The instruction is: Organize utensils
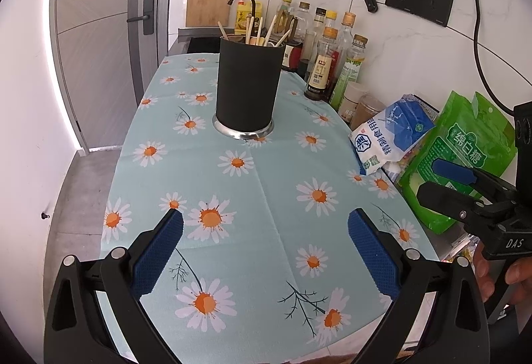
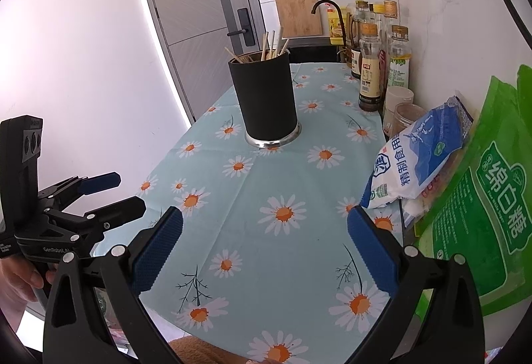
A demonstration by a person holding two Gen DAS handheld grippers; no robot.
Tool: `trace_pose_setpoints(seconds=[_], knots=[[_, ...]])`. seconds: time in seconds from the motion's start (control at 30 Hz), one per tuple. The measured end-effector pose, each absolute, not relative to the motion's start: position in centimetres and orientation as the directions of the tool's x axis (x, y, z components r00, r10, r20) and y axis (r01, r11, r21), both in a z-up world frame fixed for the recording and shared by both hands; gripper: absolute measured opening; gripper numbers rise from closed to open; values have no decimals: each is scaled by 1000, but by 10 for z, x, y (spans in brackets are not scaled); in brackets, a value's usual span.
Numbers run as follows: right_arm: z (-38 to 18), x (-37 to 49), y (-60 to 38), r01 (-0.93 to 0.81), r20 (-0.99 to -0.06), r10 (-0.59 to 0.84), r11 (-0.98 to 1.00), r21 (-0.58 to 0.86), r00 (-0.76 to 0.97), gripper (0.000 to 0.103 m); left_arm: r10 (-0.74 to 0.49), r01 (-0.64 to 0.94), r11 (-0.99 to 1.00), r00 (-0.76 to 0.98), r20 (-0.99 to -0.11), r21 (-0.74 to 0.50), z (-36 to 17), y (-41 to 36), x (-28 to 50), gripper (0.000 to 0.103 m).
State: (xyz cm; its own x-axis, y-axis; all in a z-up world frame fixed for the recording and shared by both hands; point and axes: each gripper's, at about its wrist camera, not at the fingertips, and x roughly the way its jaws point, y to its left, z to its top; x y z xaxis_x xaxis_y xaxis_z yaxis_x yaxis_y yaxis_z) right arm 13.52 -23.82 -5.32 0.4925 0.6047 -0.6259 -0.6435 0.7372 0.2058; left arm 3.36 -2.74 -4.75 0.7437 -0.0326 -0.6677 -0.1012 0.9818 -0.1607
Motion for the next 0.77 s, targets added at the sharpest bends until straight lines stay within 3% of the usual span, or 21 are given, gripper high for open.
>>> trace_pose_setpoints(seconds=[0.77], knots=[[-62, 131, -238, -637, -642, 603, 738, 224, 473, 98, -35, -100, 982, 739, -673, -160, -49, -30, 34, 97]])
